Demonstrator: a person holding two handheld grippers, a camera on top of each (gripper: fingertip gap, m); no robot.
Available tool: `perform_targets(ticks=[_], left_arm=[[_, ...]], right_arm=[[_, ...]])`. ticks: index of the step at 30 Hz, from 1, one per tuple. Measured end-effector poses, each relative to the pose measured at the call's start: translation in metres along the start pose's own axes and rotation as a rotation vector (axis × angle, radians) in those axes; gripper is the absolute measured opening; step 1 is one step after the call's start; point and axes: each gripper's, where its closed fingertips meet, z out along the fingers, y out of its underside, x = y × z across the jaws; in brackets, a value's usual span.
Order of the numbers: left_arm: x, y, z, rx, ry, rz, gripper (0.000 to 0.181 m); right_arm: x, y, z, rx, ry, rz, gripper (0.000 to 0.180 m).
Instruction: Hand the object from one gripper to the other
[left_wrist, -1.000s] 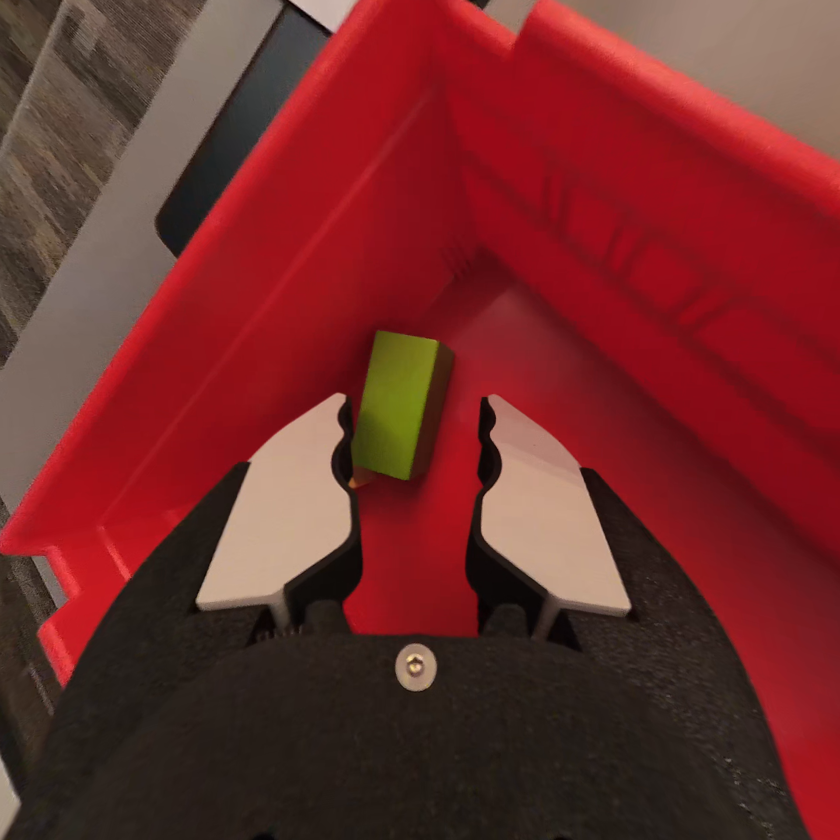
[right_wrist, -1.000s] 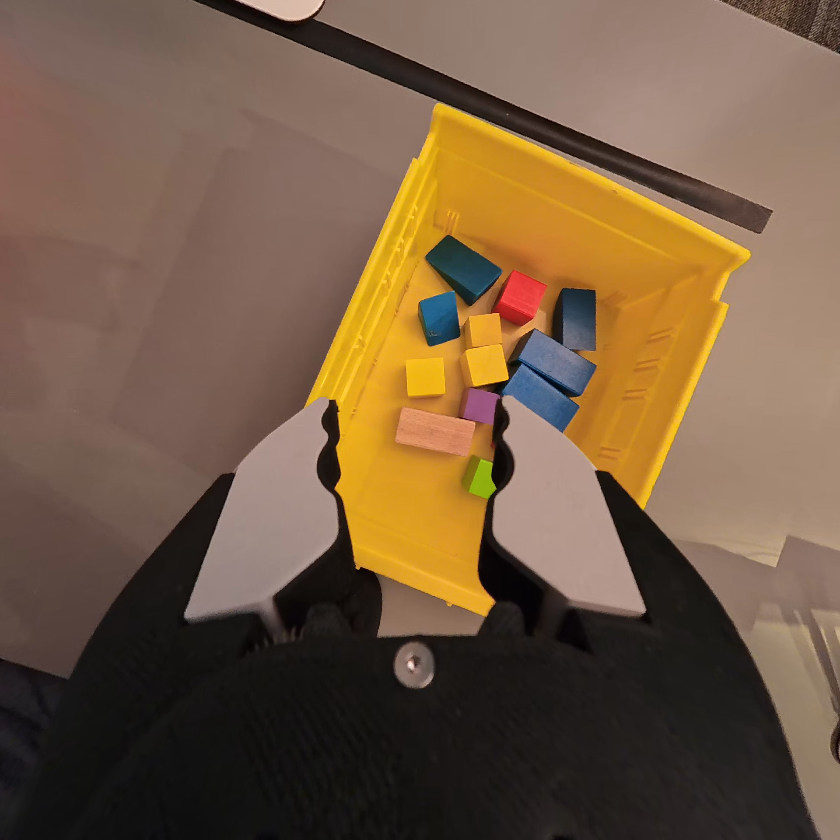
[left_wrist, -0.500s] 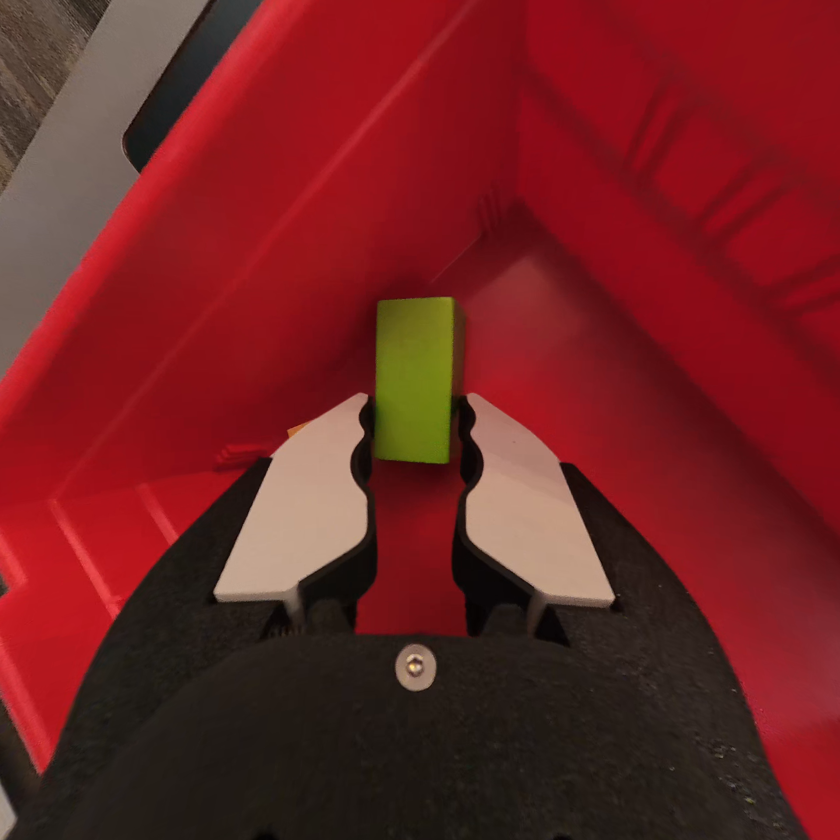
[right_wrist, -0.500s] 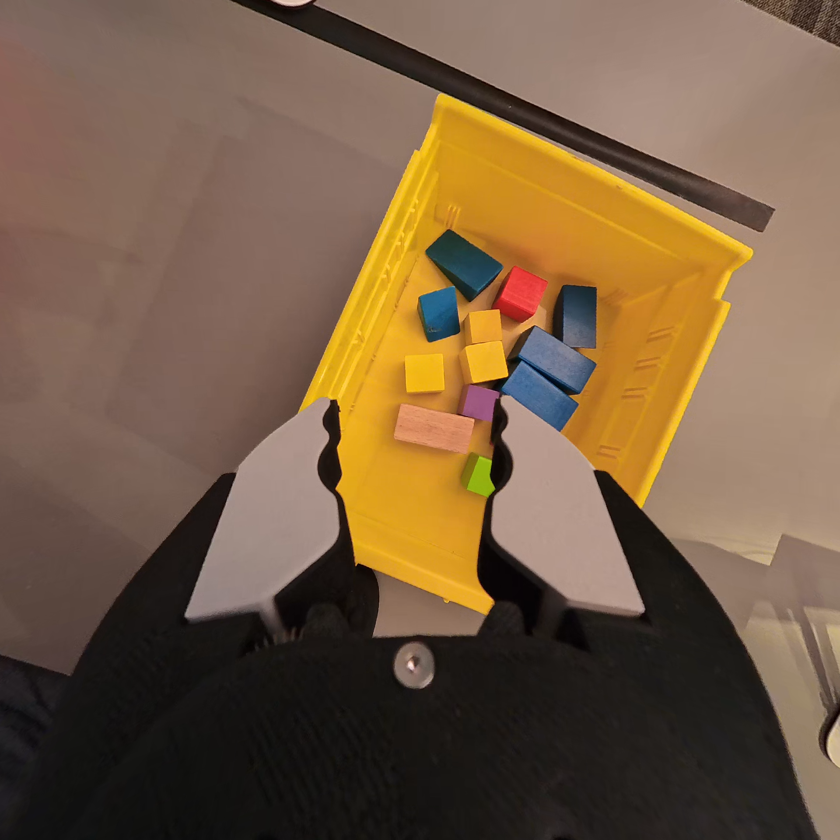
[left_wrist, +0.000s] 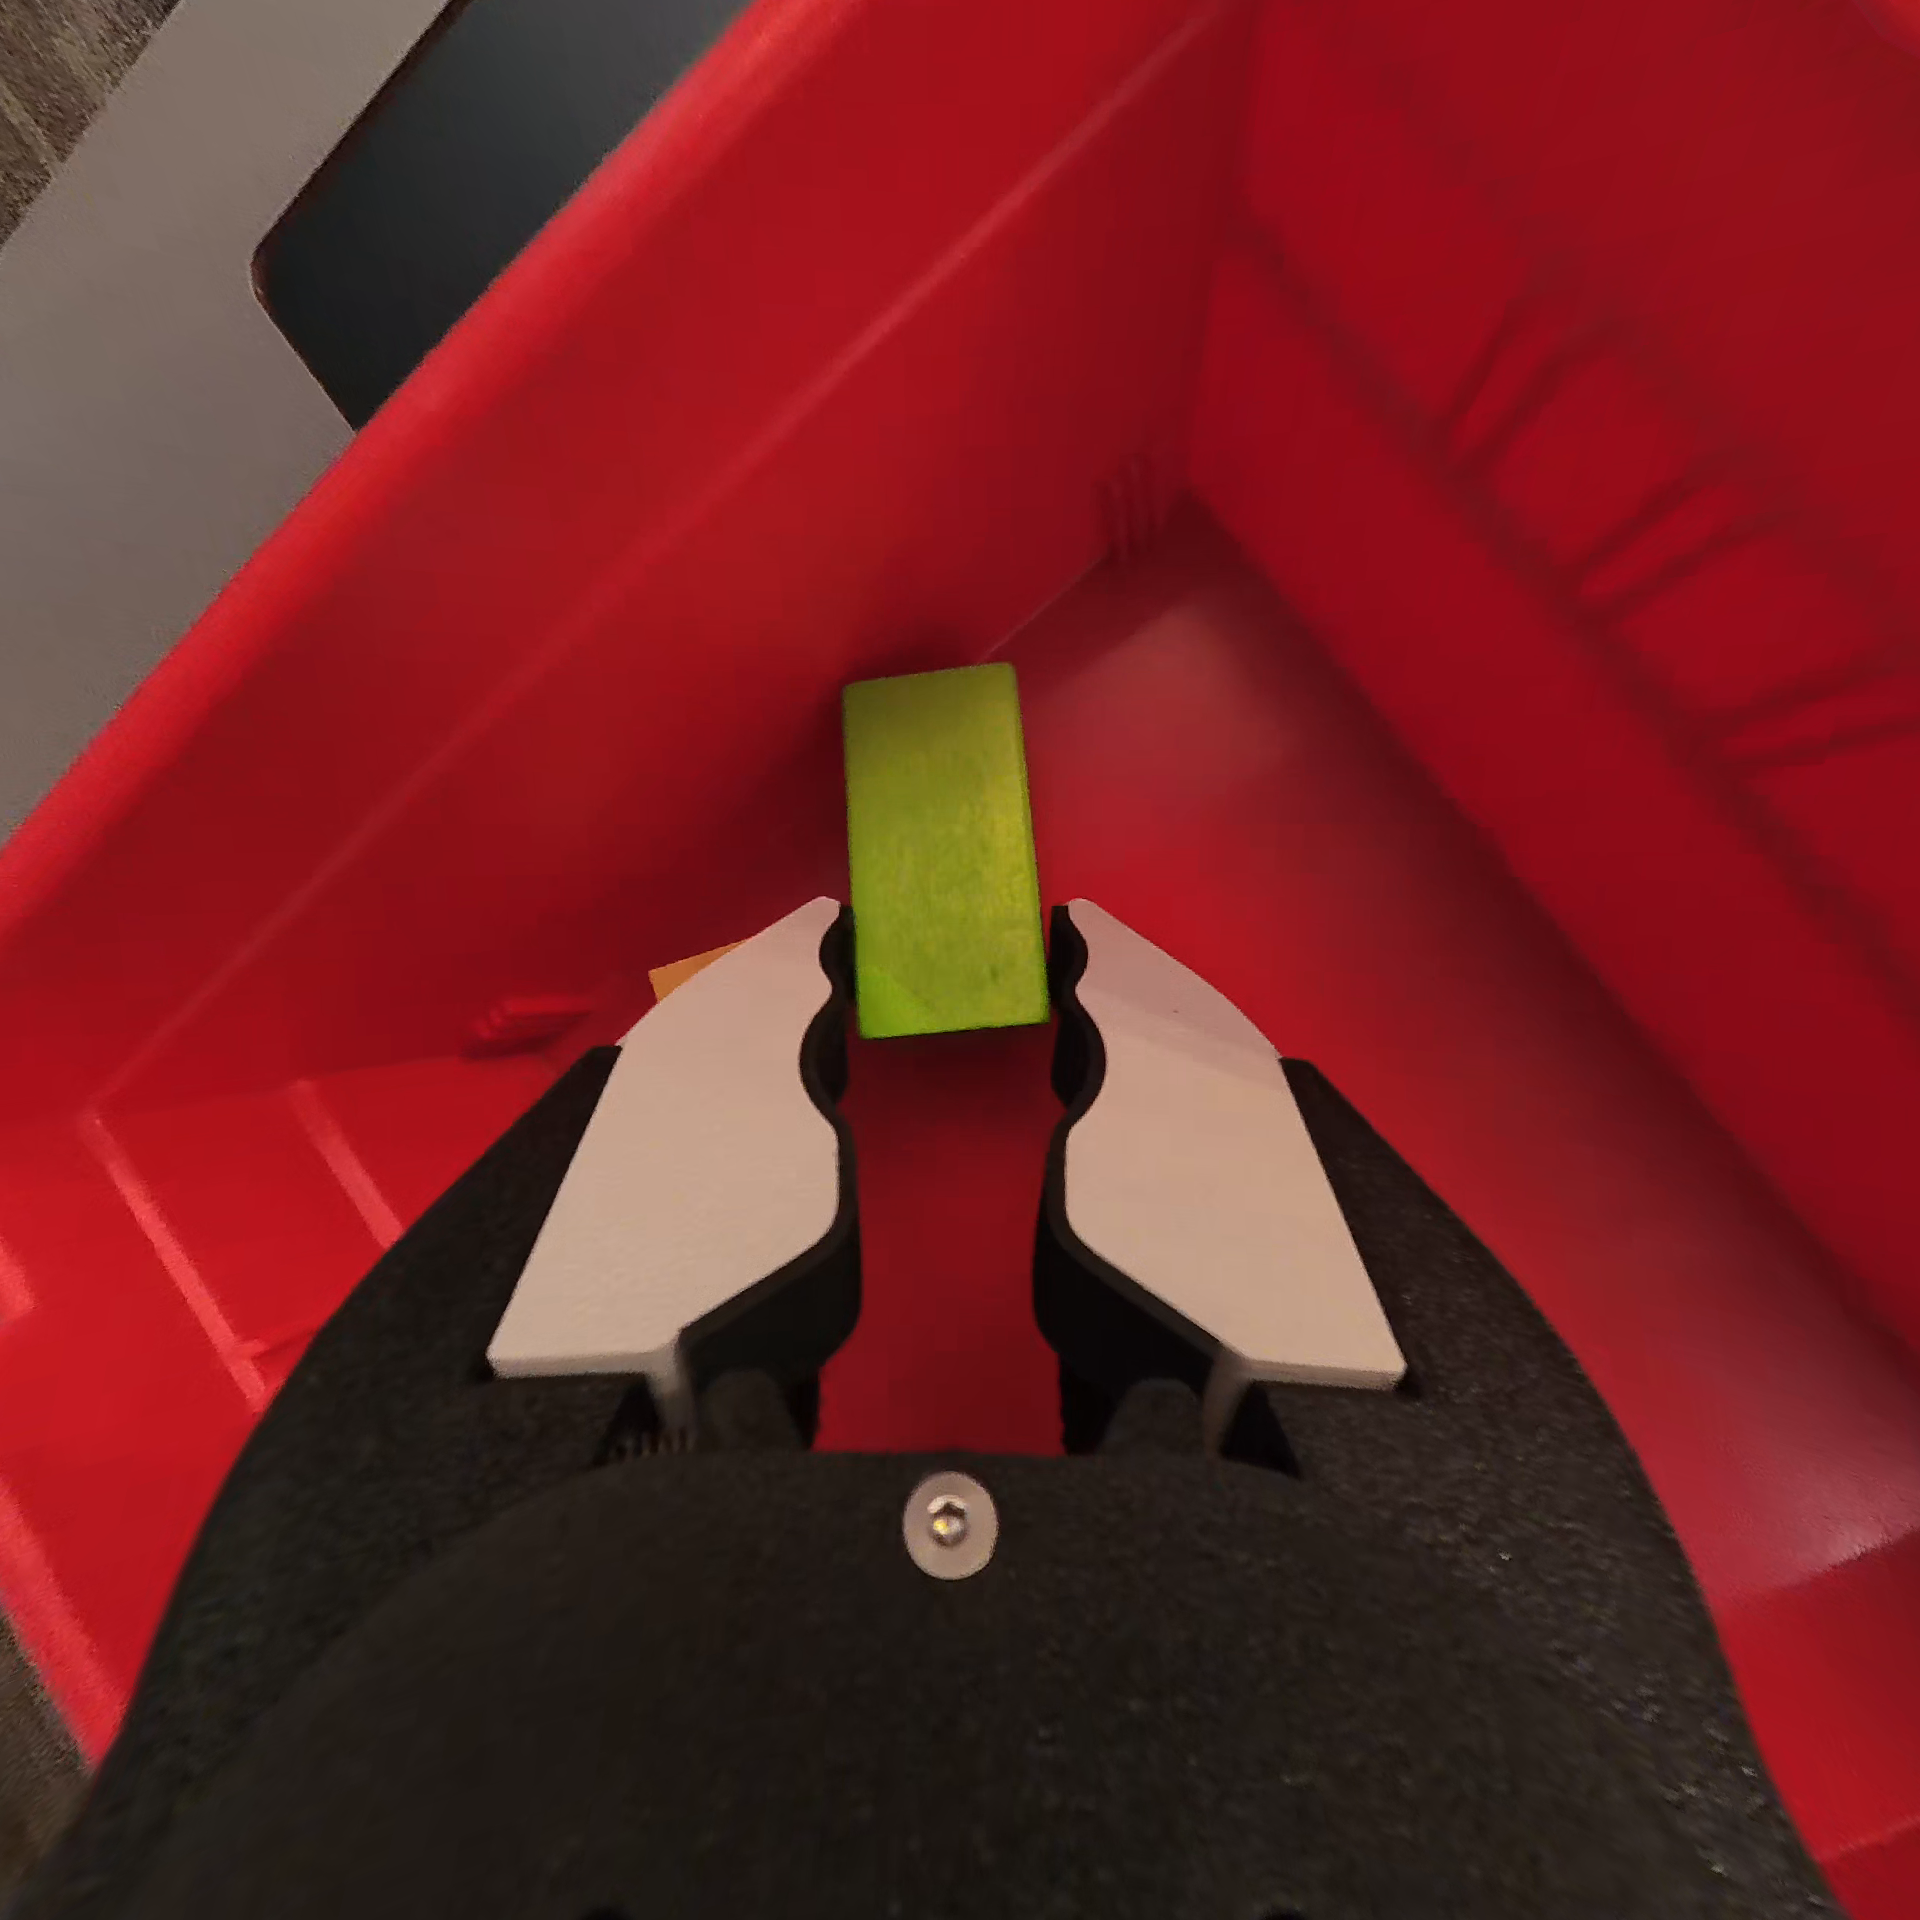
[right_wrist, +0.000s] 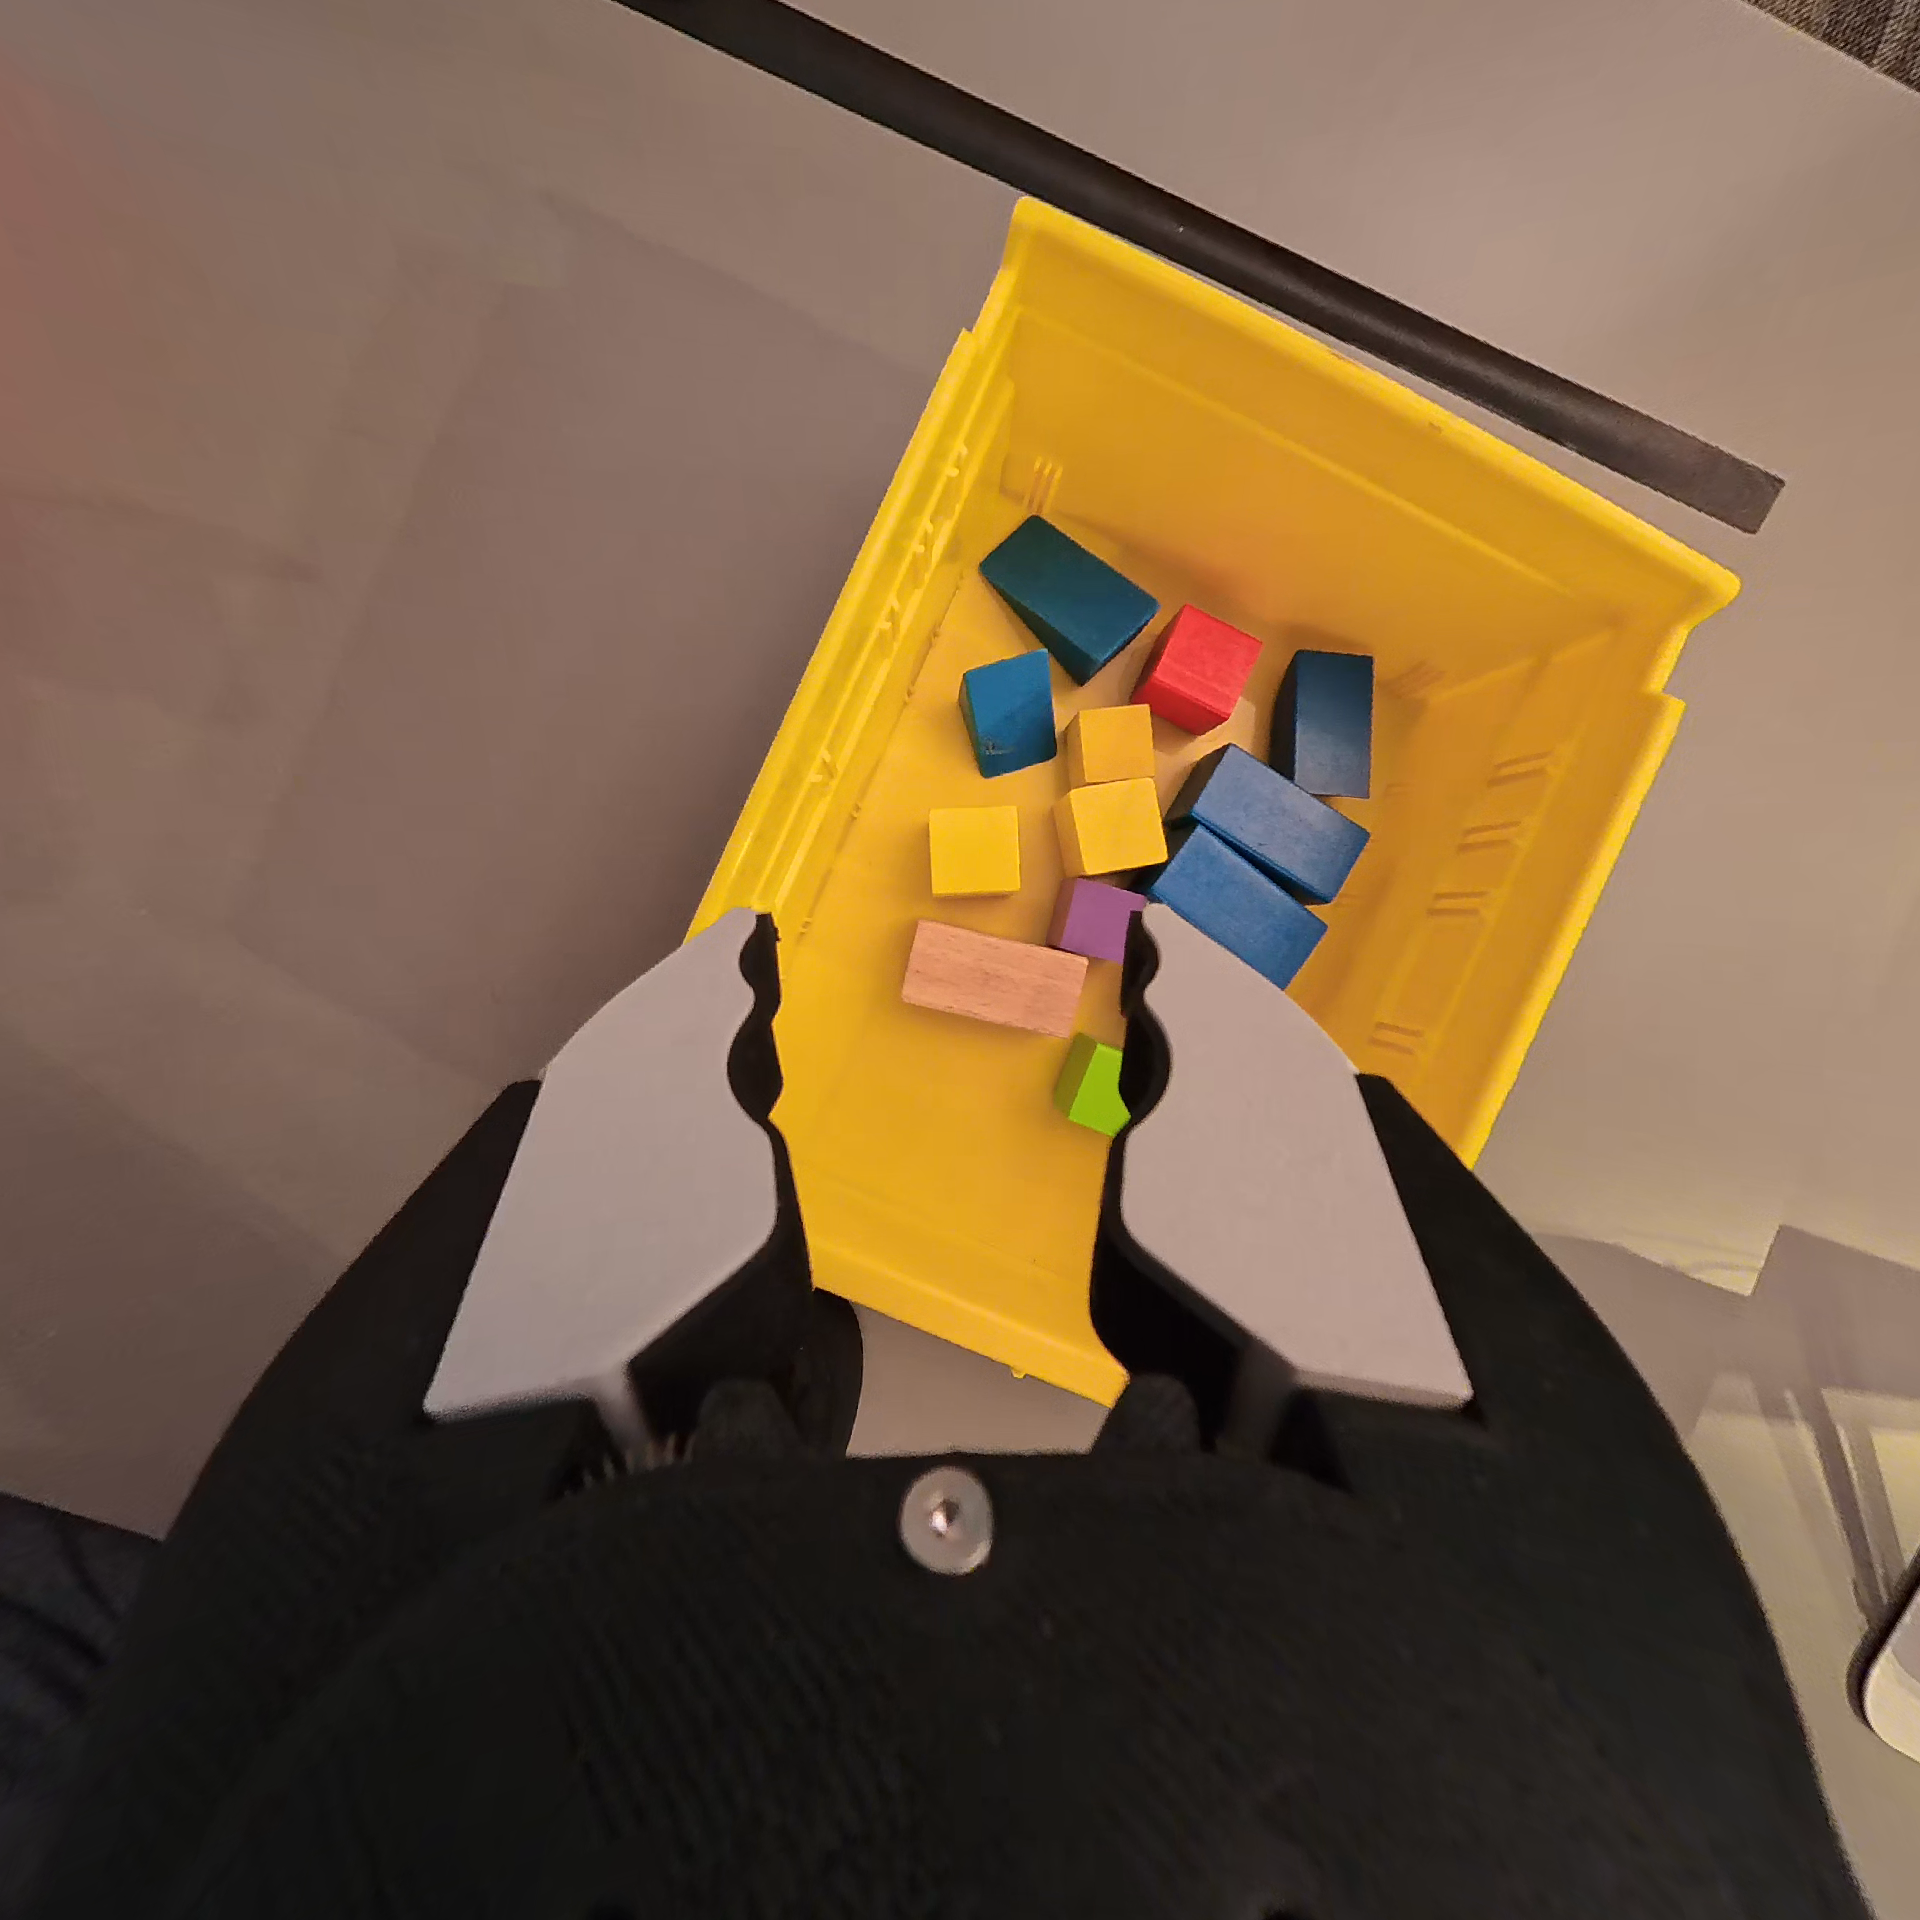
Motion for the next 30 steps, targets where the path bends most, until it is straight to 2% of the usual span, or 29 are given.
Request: perform_targets(ticks=[9, 13, 17, 20, 23, 27, 30], left_arm=[[0.003, -0.002, -0.017, -0.002, 0.05, -0.023, 0.035], [0.0, -0.022, -0.052, 0.102, 0.023, -0.018, 0.035], [0.016, -0.066, -0.111, 0.331, 0.055, -0.009, 0.035], [0.06, -0.109, -0.167, 0.582, 0.279, -0.029, 0.035], [0.107, -0.144, -0.212, 0.772, 0.536, -0.063, 0.035], [0.165, -0.172, -0.248, 0.891, 0.884, -0.132, 0.035], [0.194, -0.185, -0.264, 0.941, 1.087, -0.202, 0.035]], right_arm=[[-0.002, -0.001, 0.001, -0.006, 0.005, -0.01, 0.065], [-0.004, -0.004, 0.001, 0.001, 0.012, -0.029, 0.064], [-0.019, -0.022, -0.003, 0.086, -0.032, -0.094, 0.062], [-0.044, -0.058, -0.017, 0.292, -0.068, -0.279, 0.063], [-0.083, -0.097, -0.036, 0.584, -0.035, -0.525, 0.076], [-0.151, -0.129, -0.064, 0.931, -0.032, -0.708, 0.087], [-0.191, -0.141, -0.085, 1.189, -0.017, -0.706, 0.093]])
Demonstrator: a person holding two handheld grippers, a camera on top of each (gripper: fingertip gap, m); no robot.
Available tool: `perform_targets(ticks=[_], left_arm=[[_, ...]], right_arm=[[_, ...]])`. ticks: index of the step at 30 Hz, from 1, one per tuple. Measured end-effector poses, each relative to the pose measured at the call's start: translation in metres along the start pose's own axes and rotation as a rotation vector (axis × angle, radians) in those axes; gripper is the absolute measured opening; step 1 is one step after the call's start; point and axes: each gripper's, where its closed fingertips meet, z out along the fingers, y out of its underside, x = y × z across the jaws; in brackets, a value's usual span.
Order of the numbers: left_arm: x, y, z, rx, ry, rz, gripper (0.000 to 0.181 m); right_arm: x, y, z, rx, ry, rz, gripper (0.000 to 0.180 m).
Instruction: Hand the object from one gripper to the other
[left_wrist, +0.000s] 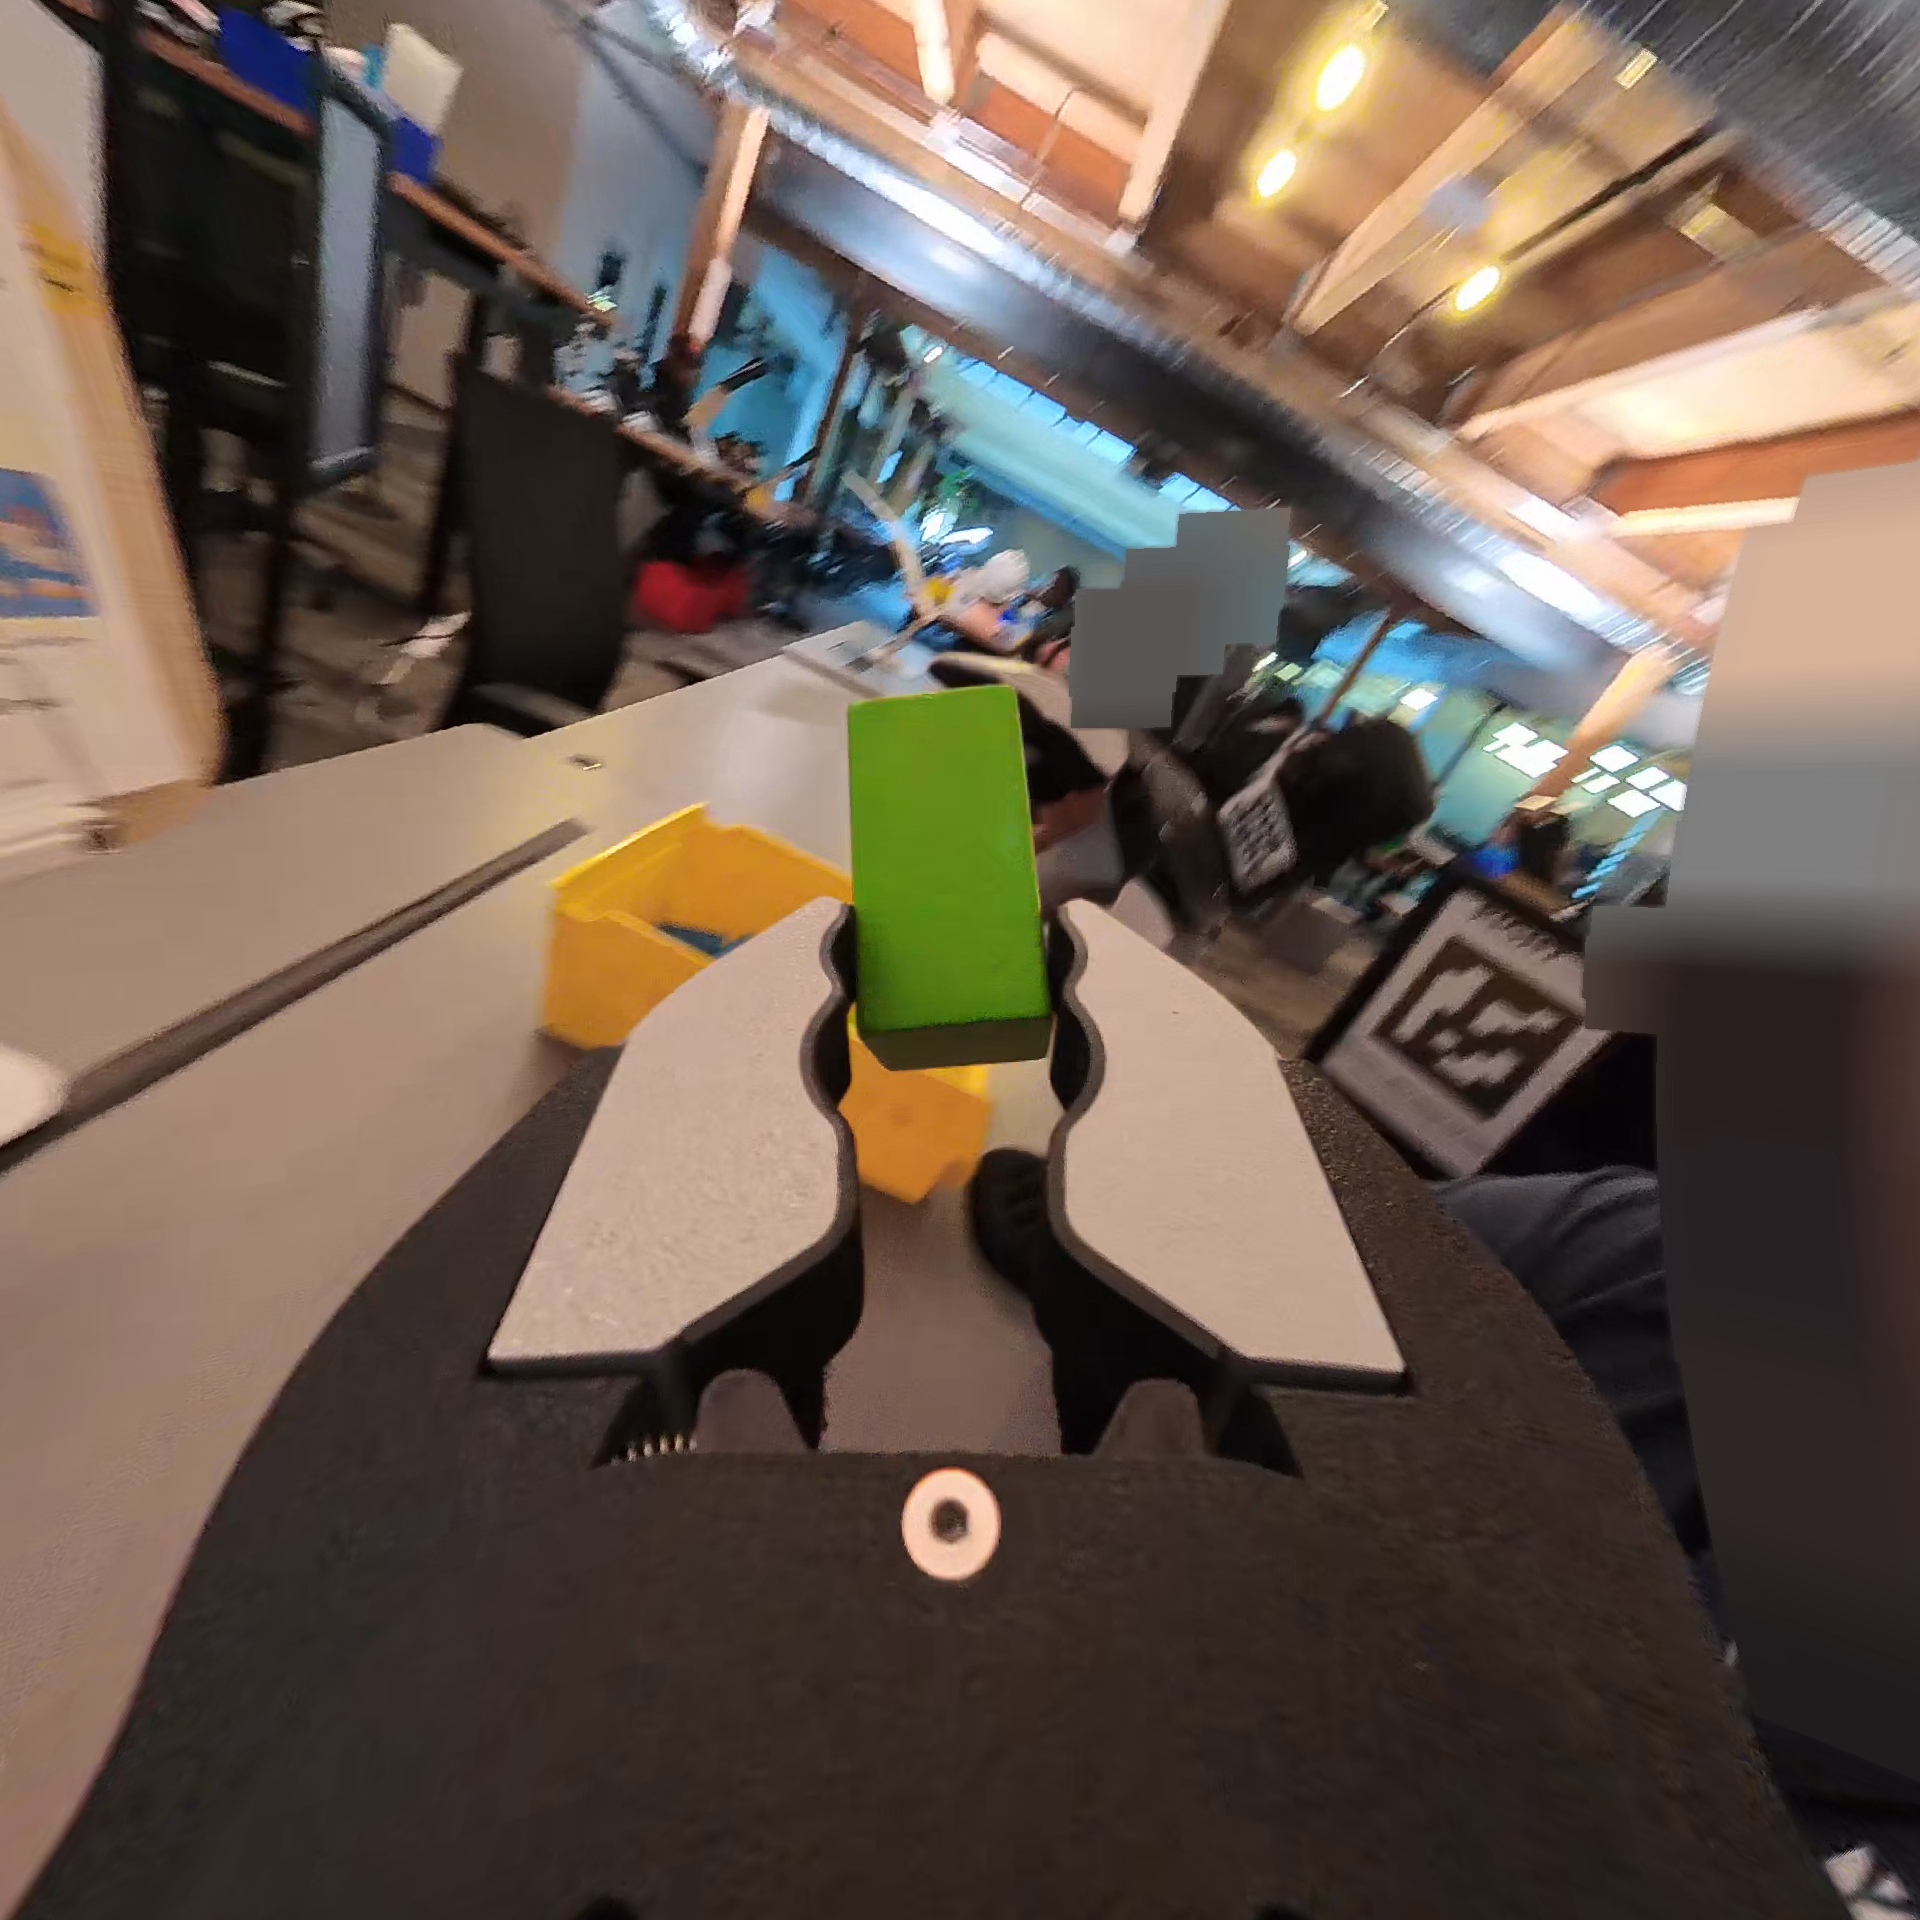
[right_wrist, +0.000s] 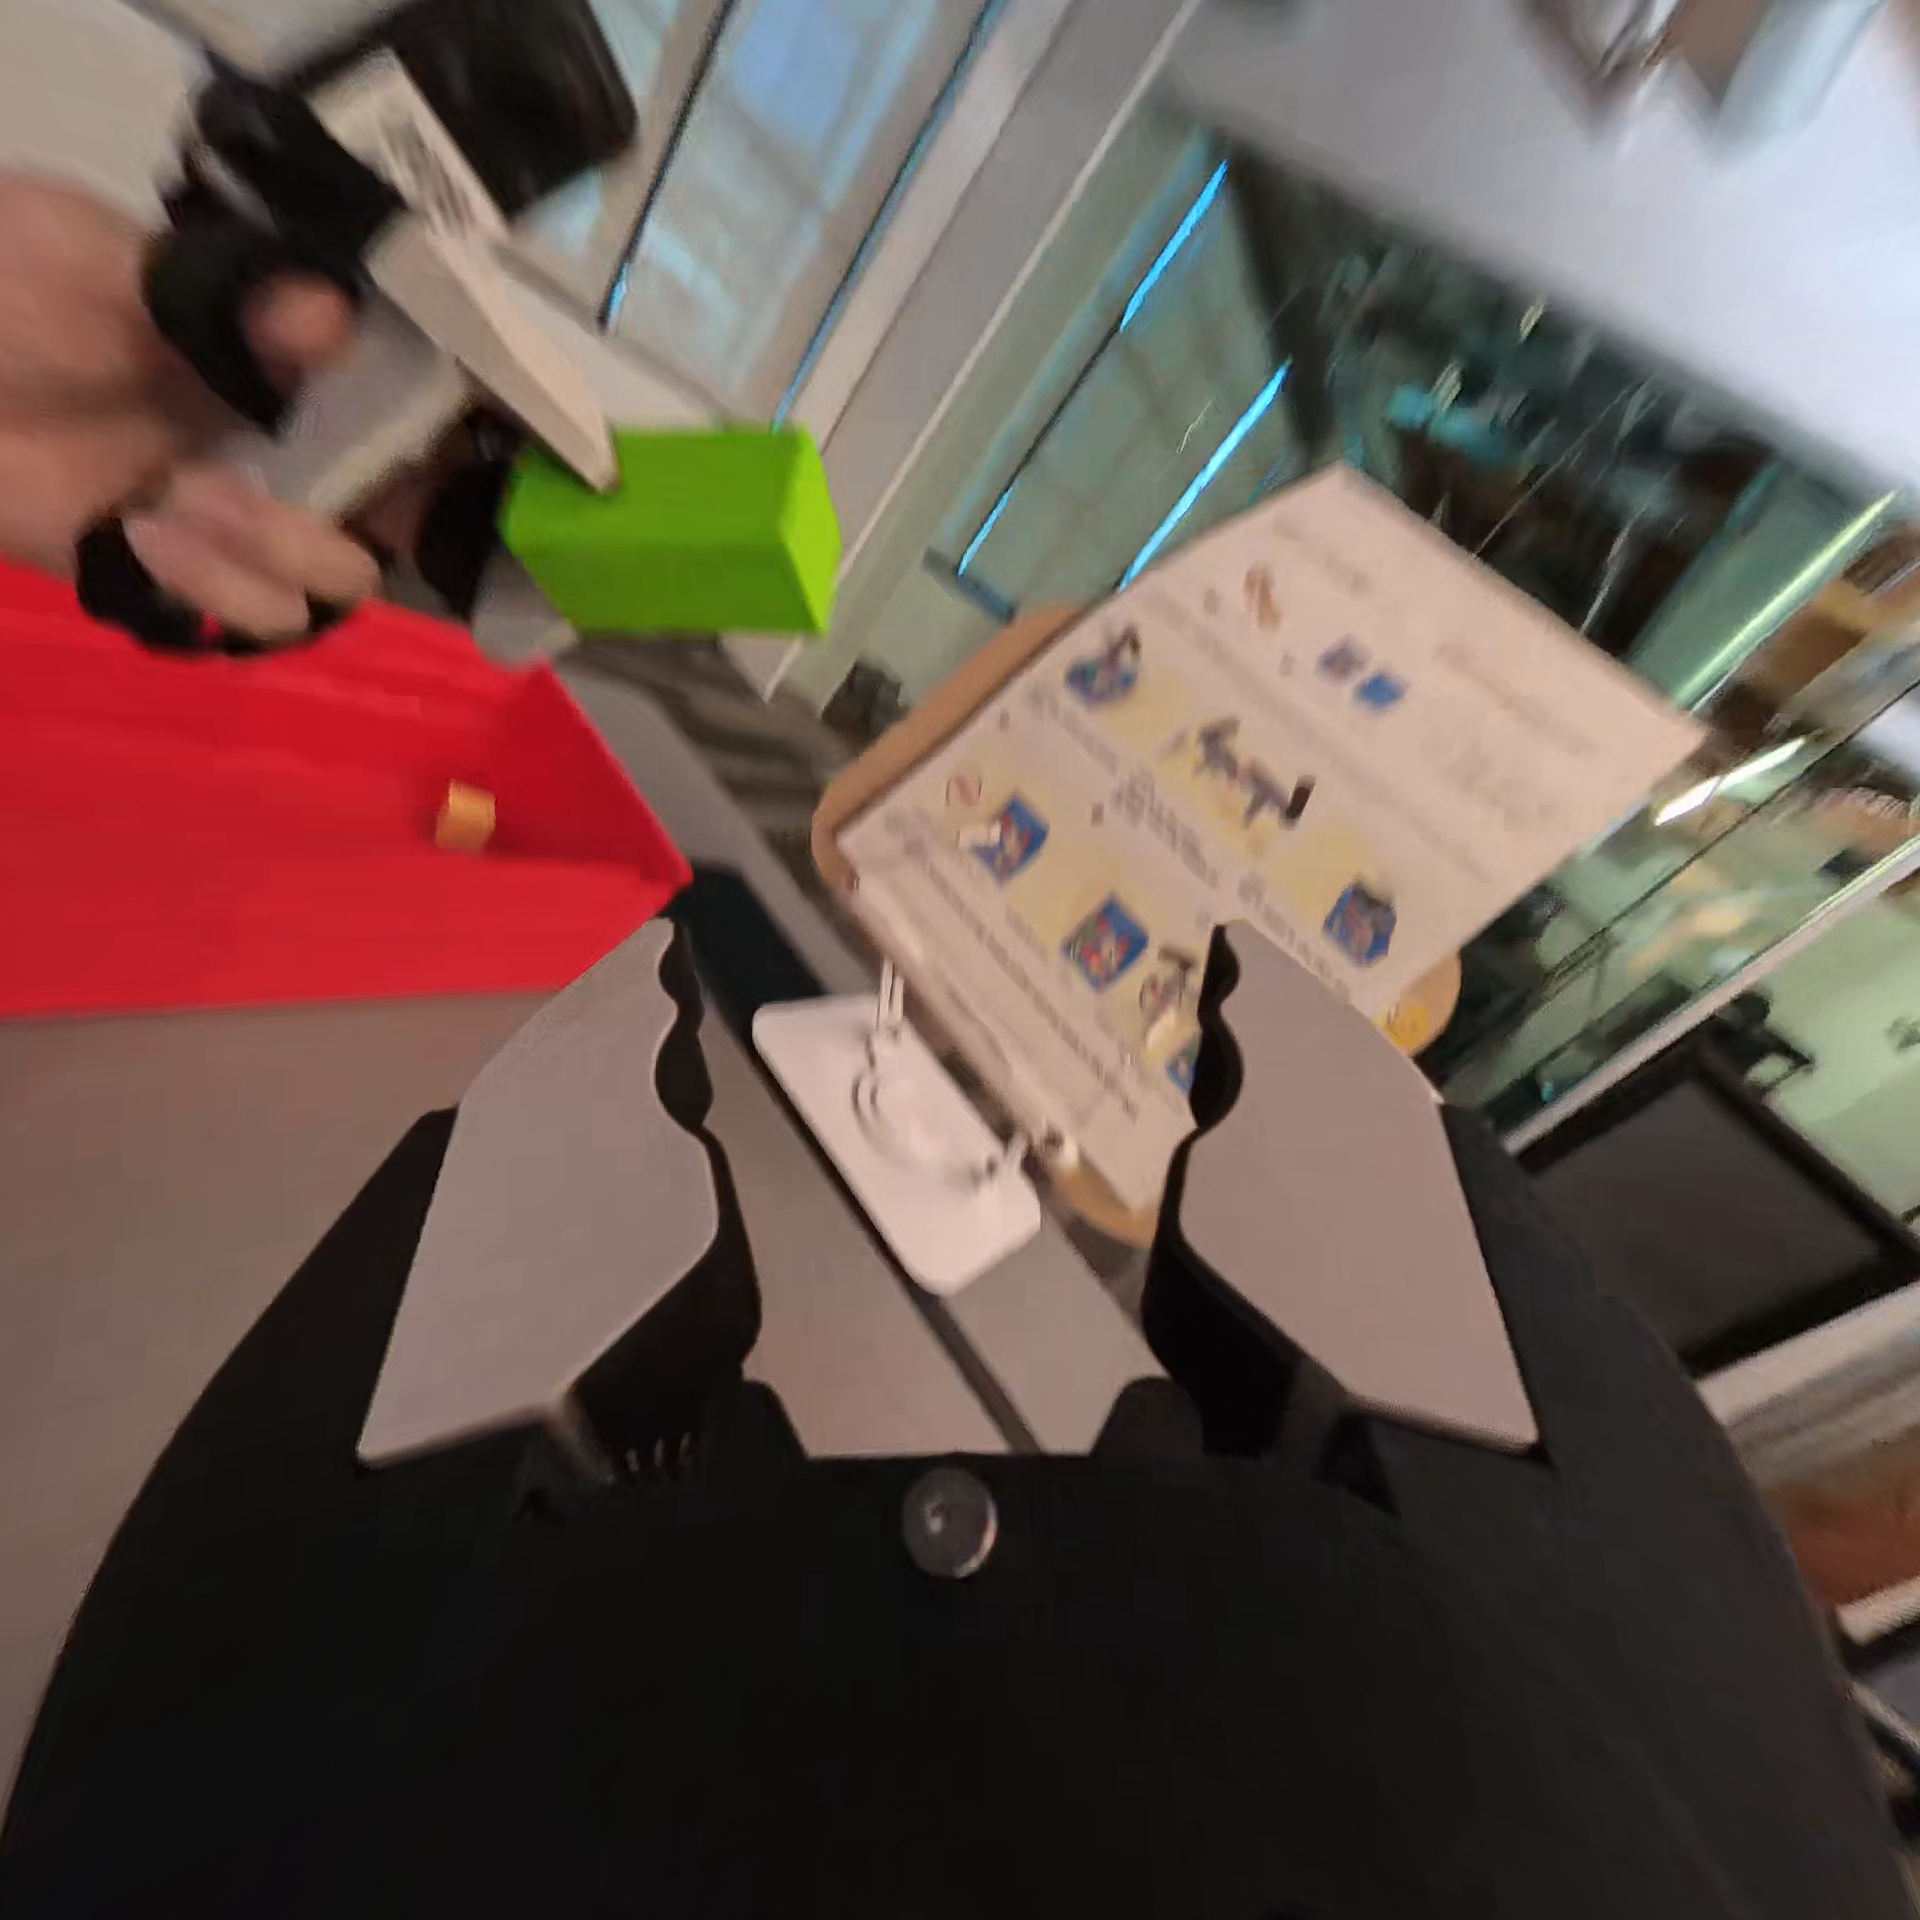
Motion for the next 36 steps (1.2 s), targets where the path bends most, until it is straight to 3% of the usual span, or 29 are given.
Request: perform_targets(ticks=[2, 7, 13, 18, 27, 30, 32, 34, 36], left_arm=[[0.011, 0.001, 0.012, 0.042, 0.09, -0.074, 0.035], [0.023, 0.016, 0.036, 0.044, 0.166, -0.159, 0.034], [0.032, 0.027, 0.05, 0.02, 0.2, -0.181, 0.034], [0.038, 0.033, 0.057, 0.007, 0.221, -0.187, 0.034], [0.045, 0.031, 0.058, 0.021, 0.263, -0.192, 0.034], [0.042, 0.03, 0.057, 0.03, 0.243, -0.167, 0.037], [0.037, 0.023, 0.054, 0.052, 0.212, -0.159, 0.063], [0.033, 0.018, 0.047, 0.045, 0.145, -0.069, 0.067], [0.03, 0.016, 0.04, 0.003, 0.064, 0.028, 0.066]], right_arm=[[-0.018, -0.018, 0.004, 0.124, 0.018, -0.02, 0.093], [-0.04, -0.032, 0.01, 0.201, 0.099, -0.063, 0.095], [-0.039, -0.034, 0.008, 0.218, 0.174, -0.104, 0.09], [-0.04, -0.039, 0.003, 0.254, 0.211, -0.139, 0.073], [-0.041, -0.045, -0.001, 0.265, 0.186, -0.139, 0.07], [-0.039, -0.041, 0.002, 0.206, 0.121, -0.132, 0.071], [-0.032, -0.035, 0.001, 0.118, 0.061, -0.136, 0.071], [-0.01, -0.014, -0.007, -0.087, 0.013, -0.114, 0.071], [0.009, 0.023, -0.035, -0.37, -0.083, 0.036, 0.071]])
